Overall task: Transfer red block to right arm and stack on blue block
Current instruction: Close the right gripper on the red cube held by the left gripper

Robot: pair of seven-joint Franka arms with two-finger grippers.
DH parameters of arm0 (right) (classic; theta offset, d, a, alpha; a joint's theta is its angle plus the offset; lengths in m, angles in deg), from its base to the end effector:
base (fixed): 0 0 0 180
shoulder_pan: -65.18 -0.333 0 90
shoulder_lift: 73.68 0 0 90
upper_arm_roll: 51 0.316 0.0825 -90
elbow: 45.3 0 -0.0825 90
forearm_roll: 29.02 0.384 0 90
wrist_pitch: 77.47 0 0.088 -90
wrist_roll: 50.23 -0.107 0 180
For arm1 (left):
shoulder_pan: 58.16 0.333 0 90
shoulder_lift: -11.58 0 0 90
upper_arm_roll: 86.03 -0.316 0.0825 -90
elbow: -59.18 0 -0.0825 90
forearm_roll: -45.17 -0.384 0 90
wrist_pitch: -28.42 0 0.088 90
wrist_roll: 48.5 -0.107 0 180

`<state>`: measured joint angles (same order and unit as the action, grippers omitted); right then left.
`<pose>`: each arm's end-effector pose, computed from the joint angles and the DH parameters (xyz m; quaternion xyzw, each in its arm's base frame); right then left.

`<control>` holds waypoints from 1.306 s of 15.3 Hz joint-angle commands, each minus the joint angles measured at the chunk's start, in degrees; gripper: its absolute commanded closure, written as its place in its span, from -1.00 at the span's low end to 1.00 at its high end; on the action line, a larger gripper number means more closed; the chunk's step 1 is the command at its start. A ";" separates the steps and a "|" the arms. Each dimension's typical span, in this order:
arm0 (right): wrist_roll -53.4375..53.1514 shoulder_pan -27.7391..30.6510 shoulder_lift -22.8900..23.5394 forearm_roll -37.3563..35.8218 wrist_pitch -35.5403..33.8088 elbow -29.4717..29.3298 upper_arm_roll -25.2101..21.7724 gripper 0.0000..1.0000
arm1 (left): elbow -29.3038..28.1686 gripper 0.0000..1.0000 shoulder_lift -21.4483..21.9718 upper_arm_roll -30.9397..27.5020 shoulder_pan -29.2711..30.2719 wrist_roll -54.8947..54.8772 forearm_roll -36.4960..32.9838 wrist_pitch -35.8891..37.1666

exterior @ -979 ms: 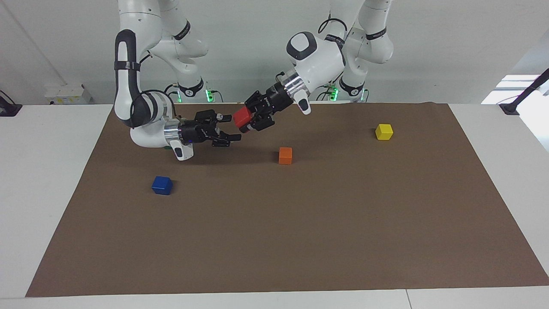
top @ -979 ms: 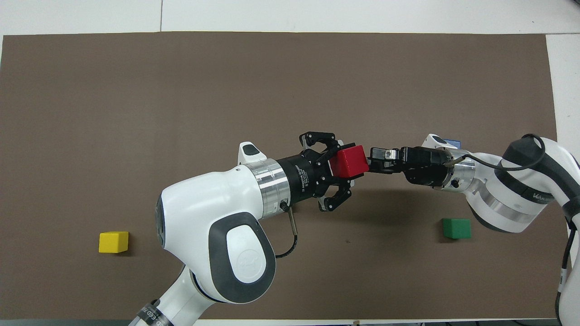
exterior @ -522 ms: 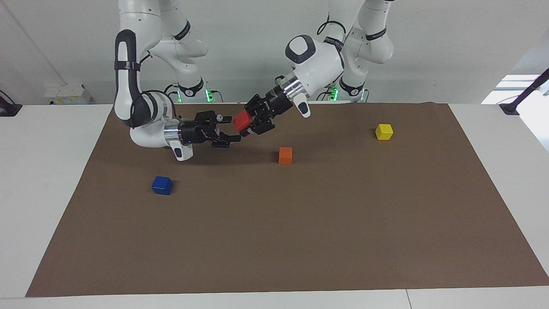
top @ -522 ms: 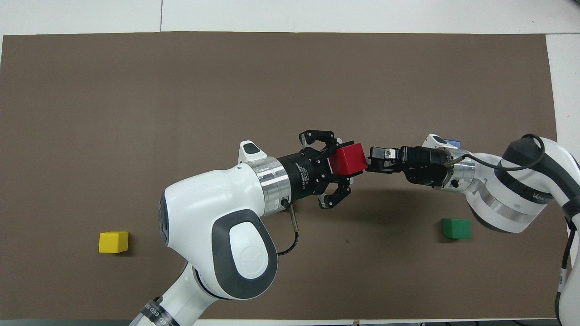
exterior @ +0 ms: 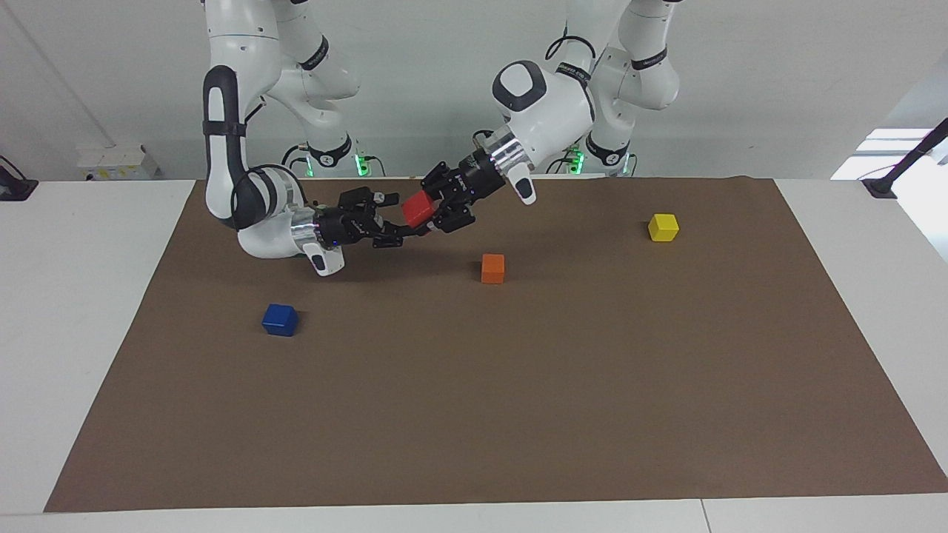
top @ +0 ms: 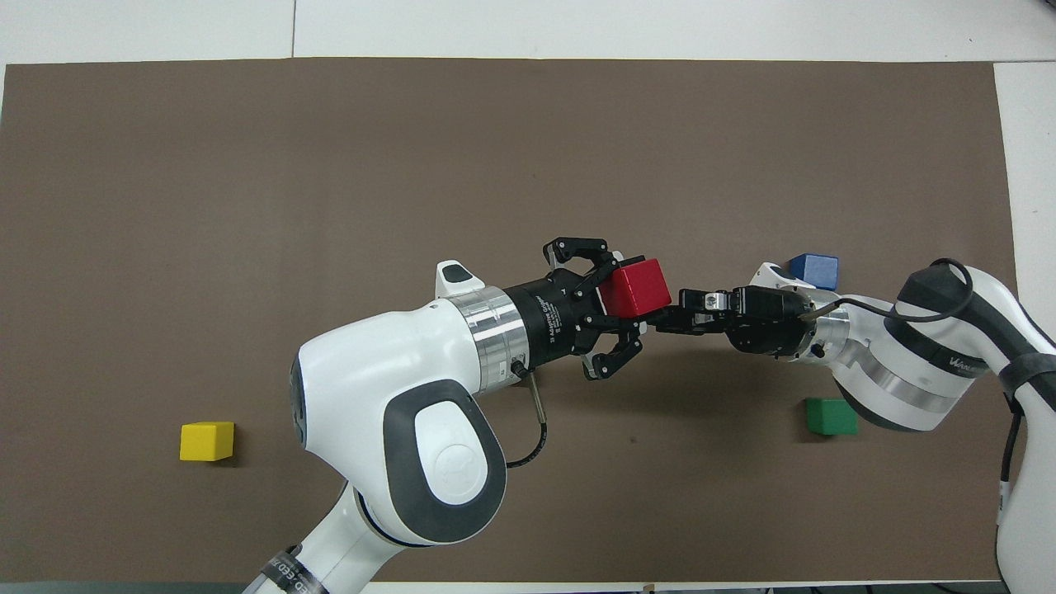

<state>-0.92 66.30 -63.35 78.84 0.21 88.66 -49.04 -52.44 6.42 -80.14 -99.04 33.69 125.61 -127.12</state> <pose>0.4948 0.1243 0.3370 -0.5658 0.0538 -0.0151 0.8226 0.4466 -0.4211 0.4859 0.5420 0.6633 -0.2983 0.4211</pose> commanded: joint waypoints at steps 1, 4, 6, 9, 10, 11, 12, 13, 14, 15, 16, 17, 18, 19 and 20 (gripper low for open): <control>1.75 -0.41 0.74 3.76 -2.53 -0.19 0.14 -1.00 | 0.79 1.00 -0.38 -0.18 -0.78 0.25 1.47 -0.83; 2.27 -1.29 0.74 5.08 -1.92 -0.19 0.23 -1.00 | 0.70 1.00 -0.29 -0.09 -0.86 0.16 1.47 -0.83; 2.97 -3.31 0.83 6.75 -0.09 -0.54 0.14 -1.00 | 0.79 1.00 -0.38 -0.09 -0.95 0.16 1.39 -0.83; 2.89 -5.07 1.79 7.02 4.31 -3.26 0.14 -1.00 | 0.70 1.00 -0.29 -0.09 -1.22 0.08 1.30 -0.83; 2.89 -5.25 2.58 7.19 5.02 -4.31 0.32 -1.00 | 0.61 1.00 -0.29 -0.09 -1.22 0.08 1.30 -0.91; 2.89 -5.34 3.37 7.89 5.28 -5.28 0.58 -1.00 | 0.52 1.00 -0.29 -0.09 -1.22 -0.01 1.30 -0.83; 2.80 -5.77 3.47 8.51 5.72 -5.46 0.67 -1.00 | 0.44 1.00 -0.20 -0.09 -1.22 -0.10 1.30 -0.74; 2.80 -6.47 3.47 9.04 5.90 -5.55 0.67 -1.00 | 0.26 1.00 -0.20 -0.09 -1.30 -0.10 1.30 -0.65; 2.89 -6.57 3.55 9.22 5.99 -5.47 0.67 -1.00 | 0.09 1.00 -0.11 -0.09 -1.30 -0.19 1.30 -0.56; 2.89 -6.57 3.47 9.22 5.99 -5.47 0.67 -1.00 | 0.00 1.00 -0.03 -0.09 -1.39 -0.19 1.30 -0.48; 2.89 -6.57 3.47 9.22 5.99 -5.47 0.67 -1.00 | 0.00 1.00 -0.03 -0.09 -2.00 -0.27 1.30 -0.56; 2.89 -6.66 3.47 9.22 5.99 -5.47 0.67 -0.97 | -0.09 1.00 -0.03 -0.09 -2.09 -0.27 1.30 -0.74; 2.98 -6.66 3.47 9.22 5.90 -5.38 0.58 -0.97 | -0.35 1.00 0.06 -0.09 -2.10 -0.36 1.30 -0.74; 3.41 -6.57 3.21 9.04 5.47 -4.77 0.58 -0.97 | -0.36 1.00 0.15 -0.09 -2.10 -0.45 1.30 -0.65; 4.37 -6.13 3.03 8.35 5.20 -4.15 0.58 -0.97 | -0.44 1.00 0.15 -0.09 -2.10 -0.45 1.30 -0.65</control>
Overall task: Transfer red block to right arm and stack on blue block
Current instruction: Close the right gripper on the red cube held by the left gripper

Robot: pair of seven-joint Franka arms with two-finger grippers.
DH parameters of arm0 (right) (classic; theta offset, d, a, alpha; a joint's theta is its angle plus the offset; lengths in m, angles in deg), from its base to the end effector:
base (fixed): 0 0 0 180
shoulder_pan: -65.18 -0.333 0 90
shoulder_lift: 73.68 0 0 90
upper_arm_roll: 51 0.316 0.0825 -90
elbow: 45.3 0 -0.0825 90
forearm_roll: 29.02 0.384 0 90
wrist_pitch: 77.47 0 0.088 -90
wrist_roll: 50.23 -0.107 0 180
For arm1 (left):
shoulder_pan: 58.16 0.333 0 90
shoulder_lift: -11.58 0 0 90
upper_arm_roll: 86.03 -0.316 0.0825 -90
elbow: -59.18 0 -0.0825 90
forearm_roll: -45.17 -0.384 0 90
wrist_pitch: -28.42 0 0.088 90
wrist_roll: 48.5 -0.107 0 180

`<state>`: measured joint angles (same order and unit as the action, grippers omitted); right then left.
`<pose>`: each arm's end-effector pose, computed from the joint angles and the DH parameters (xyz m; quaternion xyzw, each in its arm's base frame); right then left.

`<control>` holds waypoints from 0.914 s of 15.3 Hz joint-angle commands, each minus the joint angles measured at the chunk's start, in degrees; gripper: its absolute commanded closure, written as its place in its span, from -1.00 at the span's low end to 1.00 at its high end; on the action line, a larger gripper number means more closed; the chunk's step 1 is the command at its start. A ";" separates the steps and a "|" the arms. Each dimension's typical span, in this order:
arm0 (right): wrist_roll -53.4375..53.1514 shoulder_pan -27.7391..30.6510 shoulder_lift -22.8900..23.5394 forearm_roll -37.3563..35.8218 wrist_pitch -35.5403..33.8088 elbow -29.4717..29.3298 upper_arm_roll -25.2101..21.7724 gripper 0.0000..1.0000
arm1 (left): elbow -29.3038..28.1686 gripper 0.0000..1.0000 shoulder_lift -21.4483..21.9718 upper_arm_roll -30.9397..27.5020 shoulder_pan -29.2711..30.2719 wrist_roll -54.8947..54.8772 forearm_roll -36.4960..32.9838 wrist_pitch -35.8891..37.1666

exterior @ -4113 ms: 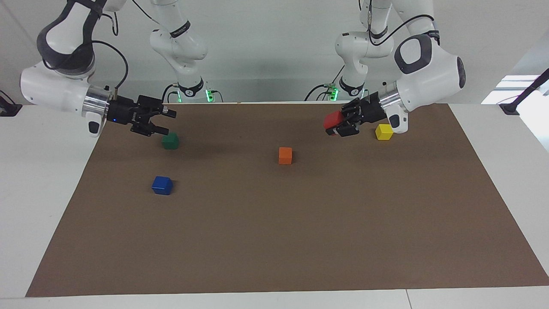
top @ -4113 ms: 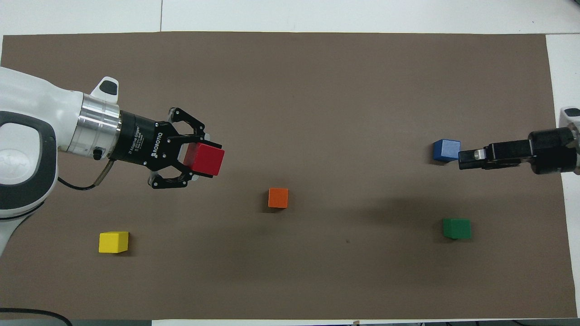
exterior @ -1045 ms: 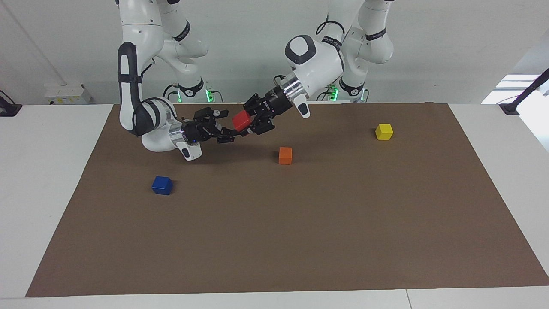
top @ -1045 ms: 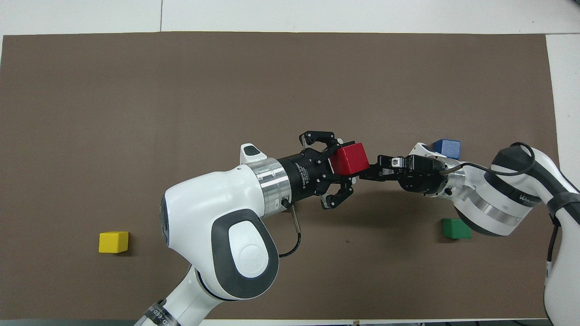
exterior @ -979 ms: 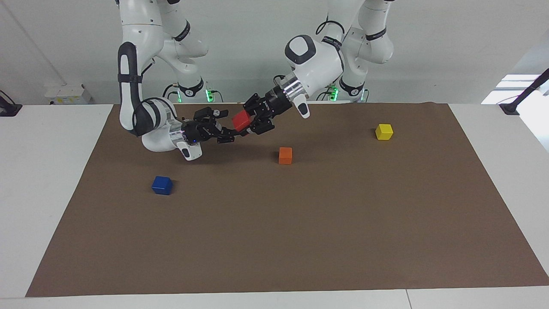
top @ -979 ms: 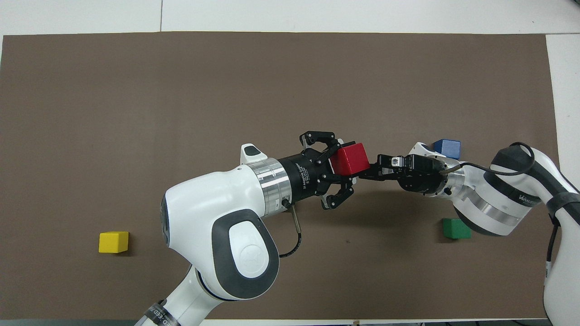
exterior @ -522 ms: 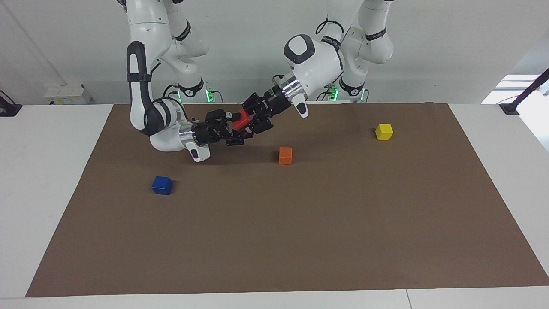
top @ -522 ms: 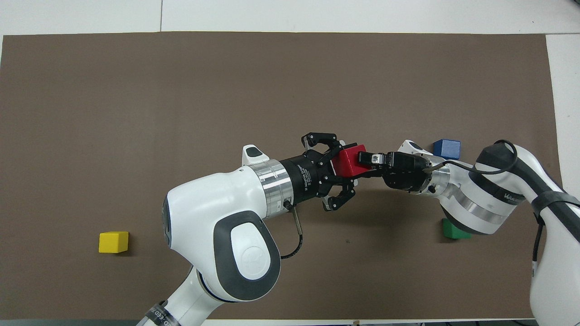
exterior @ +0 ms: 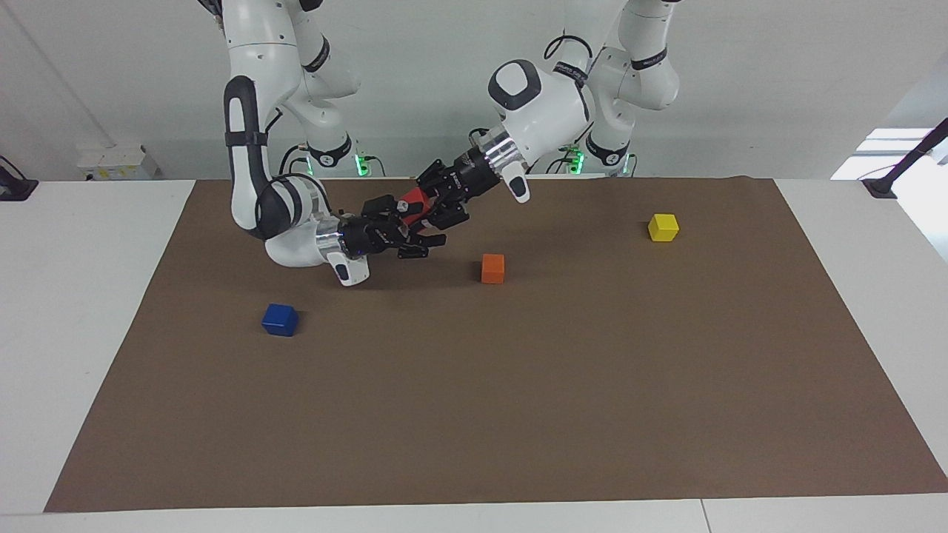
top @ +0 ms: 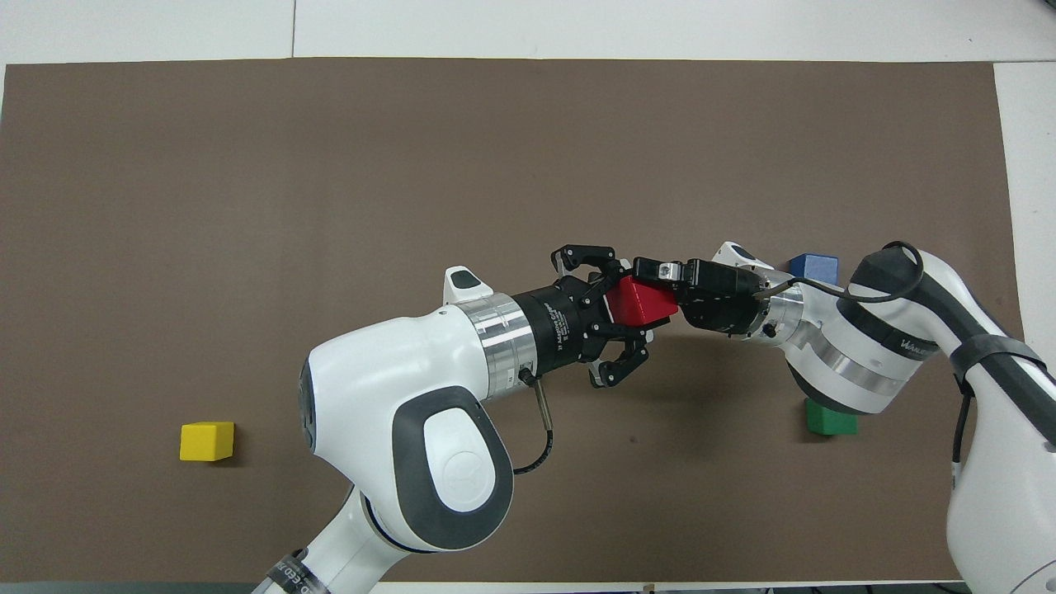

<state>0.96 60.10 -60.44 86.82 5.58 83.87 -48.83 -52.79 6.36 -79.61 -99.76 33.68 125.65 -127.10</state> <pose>0.5207 0.1717 0.3409 -0.5590 0.0614 -0.0484 0.8255 0.4368 -0.4300 0.4822 0.5492 0.6591 -0.3032 0.4147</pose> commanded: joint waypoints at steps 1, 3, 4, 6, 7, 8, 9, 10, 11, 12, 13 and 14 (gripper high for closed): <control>2.95 0.07 -0.05 0.27 -0.70 1.69 0.38 -0.97 | 0.00 1.00 0.21 -0.62 -1.38 -0.44 1.26 -0.66; 3.30 -0.02 -0.14 0.19 -0.79 2.05 0.38 -0.97 | -0.09 1.00 0.21 -0.62 -1.38 -0.44 1.26 -0.66; 3.22 -0.02 -0.14 0.01 -0.79 2.05 0.29 -0.98 | -0.09 1.00 0.21 -0.71 -1.38 -0.44 1.26 -0.66; 3.30 0.24 -0.14 -1.04 -0.70 1.97 0.29 -0.98 | -0.09 1.00 0.21 -0.62 -1.38 -0.35 1.26 -0.92; 3.30 0.33 -0.14 -1.39 -0.70 1.97 0.29 -0.98 | -0.09 1.00 0.21 -0.62 -1.29 -0.44 1.26 -0.93; 3.30 0.25 -0.14 -1.40 -0.62 1.97 0.29 -0.98 | -0.09 1.00 0.21 -0.62 -1.29 -0.35 1.26 -1.01; 3.30 0.25 -0.14 -1.31 -0.44 1.88 0.29 -0.98 | -0.09 1.00 0.21 -0.62 -1.29 -0.35 1.35 -1.10; 3.30 0.25 -0.14 -1.40 -0.35 1.88 0.29 -0.98 | -0.09 1.00 0.21 -0.62 -1.29 -0.35 1.35 -1.10; 3.30 0.51 -0.06 -2.18 -0.53 1.88 0.21 -0.98 | -0.09 1.00 0.21 -0.62 -1.29 -0.35 1.35 -1.10; 3.30 1.64 -0.06 -4.19 -0.70 1.88 0.20 -0.98 | -0.09 1.00 0.12 -0.62 -1.29 -0.35 1.35 -1.19; 3.30 2.52 -0.06 -5.52 -0.88 1.88 0.20 -0.98 | -0.09 1.00 0.12 -0.62 -1.29 -0.26 1.35 -1.19; 3.30 2.97 -0.14 -6.22 -1.23 1.97 0.20 -0.98 | -0.09 1.00 0.12 -0.71 -1.21 -0.26 1.44 -1.28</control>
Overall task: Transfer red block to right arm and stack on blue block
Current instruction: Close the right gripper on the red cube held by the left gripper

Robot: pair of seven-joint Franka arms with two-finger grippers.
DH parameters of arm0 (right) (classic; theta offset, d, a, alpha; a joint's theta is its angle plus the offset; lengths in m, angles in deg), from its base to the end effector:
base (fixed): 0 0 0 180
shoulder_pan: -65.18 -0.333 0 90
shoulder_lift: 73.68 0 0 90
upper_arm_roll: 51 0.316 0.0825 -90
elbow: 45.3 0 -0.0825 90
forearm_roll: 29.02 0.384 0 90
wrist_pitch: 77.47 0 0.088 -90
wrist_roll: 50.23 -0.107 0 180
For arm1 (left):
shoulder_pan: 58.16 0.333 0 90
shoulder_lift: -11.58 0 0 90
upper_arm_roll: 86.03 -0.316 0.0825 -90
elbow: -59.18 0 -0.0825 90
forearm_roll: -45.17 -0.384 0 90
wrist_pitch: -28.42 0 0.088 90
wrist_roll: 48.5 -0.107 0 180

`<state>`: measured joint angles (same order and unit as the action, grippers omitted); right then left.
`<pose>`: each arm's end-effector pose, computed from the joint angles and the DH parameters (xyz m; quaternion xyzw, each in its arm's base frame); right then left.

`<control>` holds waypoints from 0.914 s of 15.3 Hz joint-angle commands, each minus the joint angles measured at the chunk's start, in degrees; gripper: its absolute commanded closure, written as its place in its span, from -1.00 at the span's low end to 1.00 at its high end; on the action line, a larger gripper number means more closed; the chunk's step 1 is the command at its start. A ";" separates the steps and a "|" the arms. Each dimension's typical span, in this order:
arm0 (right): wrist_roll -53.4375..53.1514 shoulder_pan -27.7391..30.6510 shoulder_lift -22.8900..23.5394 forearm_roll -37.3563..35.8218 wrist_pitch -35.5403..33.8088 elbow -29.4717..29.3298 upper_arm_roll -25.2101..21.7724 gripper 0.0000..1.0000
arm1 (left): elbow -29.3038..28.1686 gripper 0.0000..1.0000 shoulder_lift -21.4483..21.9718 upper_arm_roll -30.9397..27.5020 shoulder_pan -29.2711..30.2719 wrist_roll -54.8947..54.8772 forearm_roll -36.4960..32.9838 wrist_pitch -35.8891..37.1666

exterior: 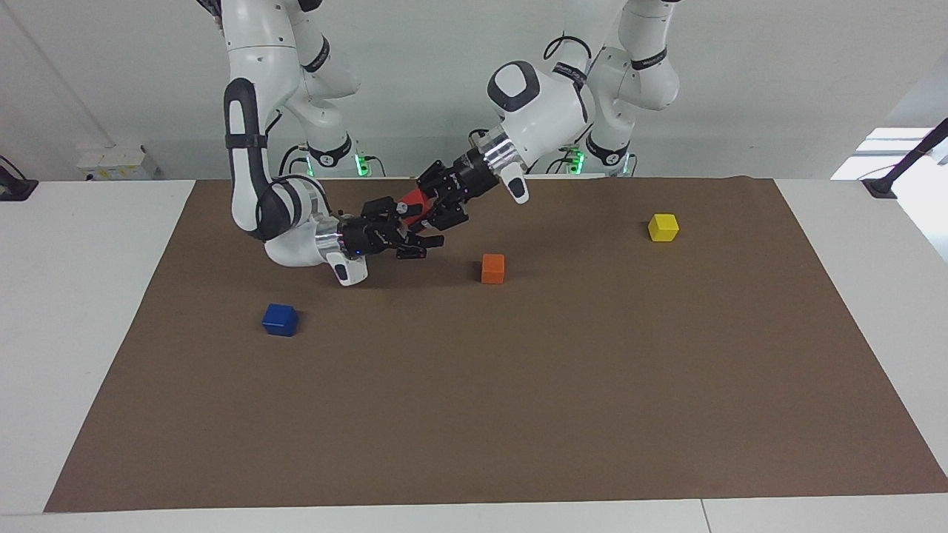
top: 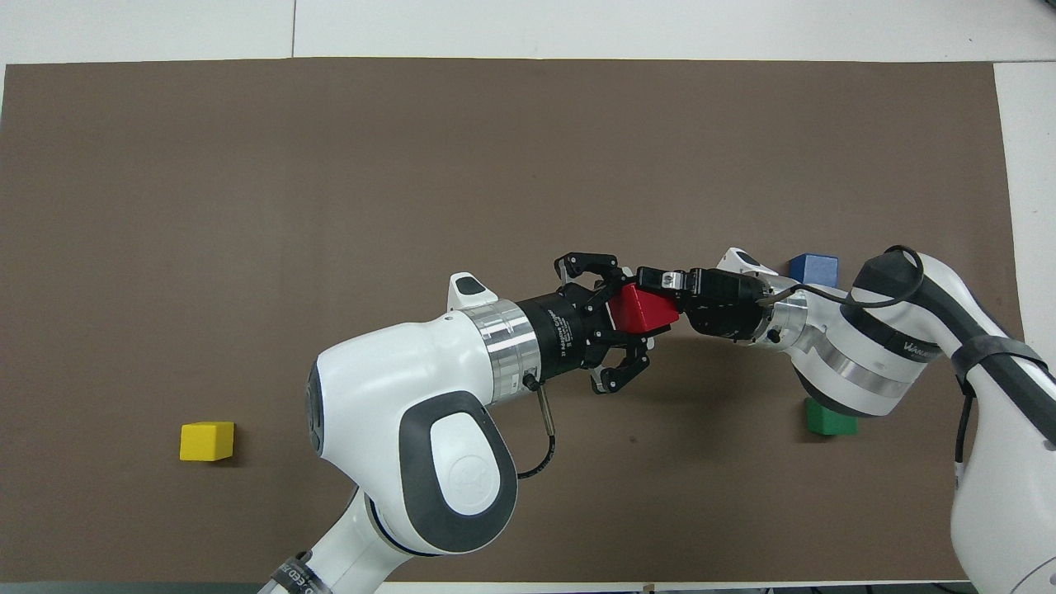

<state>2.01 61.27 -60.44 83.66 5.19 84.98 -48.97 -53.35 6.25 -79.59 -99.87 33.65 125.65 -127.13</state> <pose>0.5136 0.1618 0.3307 -0.5730 0.0536 -0.0429 0.8167 0.4350 -0.4300 0.4761 0.5506 0.6614 -0.3027 0.4096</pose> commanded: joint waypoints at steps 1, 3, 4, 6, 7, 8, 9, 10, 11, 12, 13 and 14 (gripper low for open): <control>2.25 2.58 -0.05 -4.03 -1.19 0.77 0.34 -0.98 | 0.47 1.00 0.23 -0.63 -1.09 -0.24 1.44 -1.43; 2.25 3.03 -0.14 -4.92 -1.28 0.85 0.34 -0.98 | 0.47 1.00 0.23 -0.72 -1.09 -0.15 1.44 -1.61; 2.33 3.03 -0.14 -4.92 -1.28 0.85 0.34 -0.98 | 0.47 1.00 0.23 -0.72 -1.09 -0.15 1.44 -1.61; 2.33 2.85 -0.05 -4.92 -1.02 0.85 0.34 -0.97 | 0.47 1.00 0.15 -0.72 -1.09 -0.15 1.44 -1.70; 2.33 2.76 -0.05 -4.92 -0.93 0.85 0.34 -0.96 | 0.47 1.00 0.15 -0.72 -1.09 -0.15 1.44 -1.70; 2.33 2.76 -0.05 -4.92 -0.93 0.77 0.34 -0.93 | 0.47 1.00 0.15 -0.72 -1.18 -0.15 1.44 -1.87; 2.33 2.76 -0.05 -4.92 -0.93 0.85 0.34 -0.92 | 0.47 1.00 0.15 -0.72 -1.18 -0.06 1.53 -2.31; 2.33 2.76 -0.05 -4.92 -0.84 0.85 0.34 -0.92 | 0.38 1.00 0.15 -0.72 -1.18 -0.06 1.44 -2.57; 2.33 2.76 -0.05 -4.92 -0.84 0.85 0.34 -0.90 | 0.38 1.00 0.15 -0.72 -1.18 -0.06 1.44 -2.57; 2.33 2.76 -0.05 -4.92 -0.84 0.85 0.34 -0.79 | 0.30 1.00 0.15 -0.72 -1.27 -0.06 1.53 -2.57; 2.33 2.76 -0.05 -4.92 -0.75 0.77 0.34 -0.75 | 0.29 1.00 0.15 -0.72 -1.27 -0.06 1.44 -2.66; 2.25 2.68 -0.05 -4.92 -0.58 0.68 0.34 -0.64 | 0.29 1.00 0.15 -0.72 -1.27 -0.06 1.44 -2.66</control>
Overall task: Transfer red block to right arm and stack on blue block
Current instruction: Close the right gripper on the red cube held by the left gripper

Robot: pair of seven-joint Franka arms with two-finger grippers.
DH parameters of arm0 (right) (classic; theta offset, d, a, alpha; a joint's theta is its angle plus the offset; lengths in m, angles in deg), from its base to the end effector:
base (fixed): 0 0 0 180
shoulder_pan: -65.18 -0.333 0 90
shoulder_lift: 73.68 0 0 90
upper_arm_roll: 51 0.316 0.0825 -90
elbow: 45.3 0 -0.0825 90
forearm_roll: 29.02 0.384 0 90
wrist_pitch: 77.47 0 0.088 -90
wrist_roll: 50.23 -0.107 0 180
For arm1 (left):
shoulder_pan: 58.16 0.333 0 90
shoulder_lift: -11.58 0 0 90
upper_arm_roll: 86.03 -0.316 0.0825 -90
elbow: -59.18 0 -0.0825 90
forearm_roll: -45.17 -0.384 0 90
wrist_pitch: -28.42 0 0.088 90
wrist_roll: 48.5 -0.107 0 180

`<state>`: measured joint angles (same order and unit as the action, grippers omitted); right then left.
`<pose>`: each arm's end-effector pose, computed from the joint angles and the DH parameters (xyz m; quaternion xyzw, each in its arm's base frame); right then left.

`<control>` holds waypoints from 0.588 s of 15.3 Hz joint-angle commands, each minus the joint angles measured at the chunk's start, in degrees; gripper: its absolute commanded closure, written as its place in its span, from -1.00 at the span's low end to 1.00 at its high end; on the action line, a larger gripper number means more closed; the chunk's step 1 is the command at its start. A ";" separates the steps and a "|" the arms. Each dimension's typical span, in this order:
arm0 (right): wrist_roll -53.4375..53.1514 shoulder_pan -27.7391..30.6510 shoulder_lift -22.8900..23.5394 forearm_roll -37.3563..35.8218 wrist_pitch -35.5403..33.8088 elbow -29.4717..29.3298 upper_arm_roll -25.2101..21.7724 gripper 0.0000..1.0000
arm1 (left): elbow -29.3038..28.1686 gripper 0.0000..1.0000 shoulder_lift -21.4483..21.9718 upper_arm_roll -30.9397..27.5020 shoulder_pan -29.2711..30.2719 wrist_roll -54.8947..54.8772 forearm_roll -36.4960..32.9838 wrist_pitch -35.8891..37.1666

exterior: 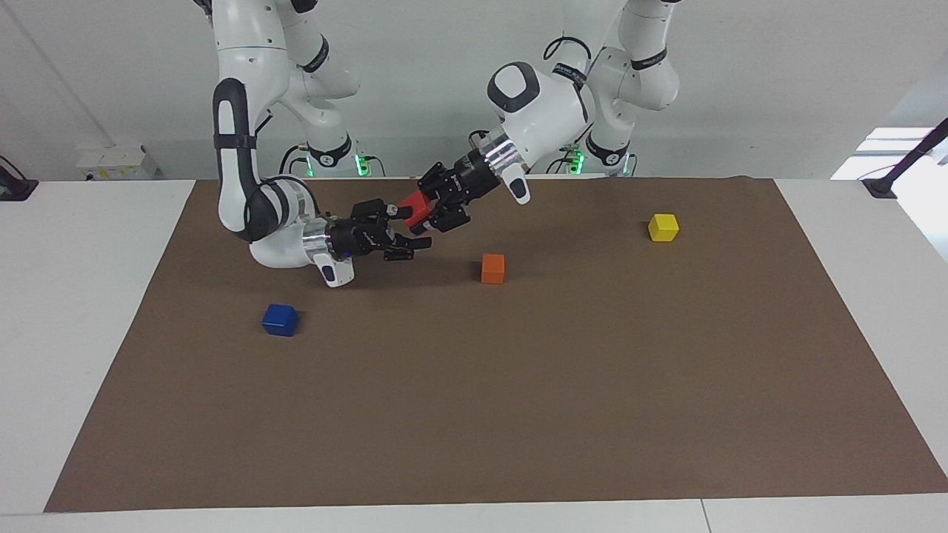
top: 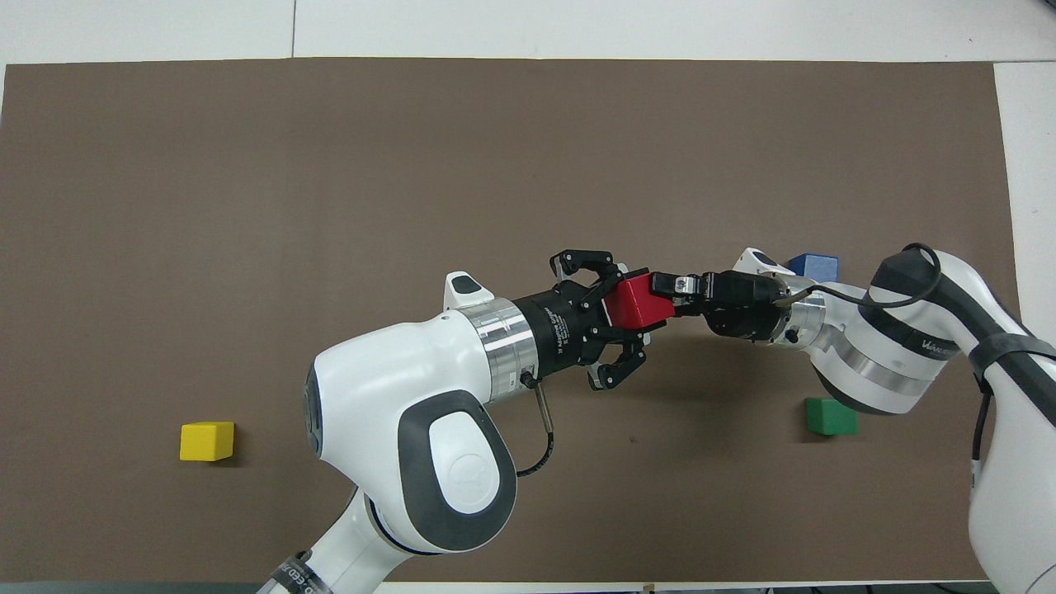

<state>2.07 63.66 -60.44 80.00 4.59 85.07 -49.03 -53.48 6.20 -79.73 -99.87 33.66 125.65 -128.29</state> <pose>0.5132 0.1428 0.3271 -0.5855 0.0465 -0.0396 0.8084 0.4375 -0.4267 0.4752 0.5462 0.6664 -0.2946 0.4132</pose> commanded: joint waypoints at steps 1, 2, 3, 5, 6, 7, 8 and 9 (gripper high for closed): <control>2.19 0.20 -0.06 -1.26 0.12 0.58 0.40 -0.51 | 0.43 1.00 0.19 -0.59 -1.27 -0.06 1.44 -1.50; 2.19 0.11 -0.06 -1.26 0.21 0.49 0.40 -0.36 | 0.43 1.00 0.10 -0.59 -1.27 -0.06 1.44 -1.50; 2.10 0.11 0.03 -1.26 0.21 0.49 0.40 -0.24 | 0.43 1.00 0.19 -0.59 -1.27 -0.06 1.44 -1.58; 2.01 0.02 0.03 -1.26 0.56 0.32 0.40 -0.11 | 0.43 1.00 0.10 -0.50 -1.27 -0.06 1.44 -2.20; 1.92 0.02 0.03 -1.26 0.56 0.32 0.40 -0.01 | 0.43 1.00 0.10 -0.50 -1.35 -0.06 1.44 -2.29; 1.84 0.02 0.03 -1.26 0.65 0.32 0.40 0.24 | 0.43 1.00 0.10 -0.58 -1.35 -0.06 1.44 -2.29; 1.66 0.02 0.03 -1.26 0.65 0.32 0.40 0.67 | 0.43 1.00 0.10 -0.50 -1.35 -0.06 1.44 -2.37; 1.66 0.02 0.03 -1.34 0.65 0.32 0.40 1.00 | 0.43 1.00 0.10 -0.58 -1.35 -0.15 1.44 -2.38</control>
<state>1.95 64.08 -60.45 80.04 4.19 84.99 -49.11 -54.13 6.16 -79.88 -99.87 33.49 125.65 -129.23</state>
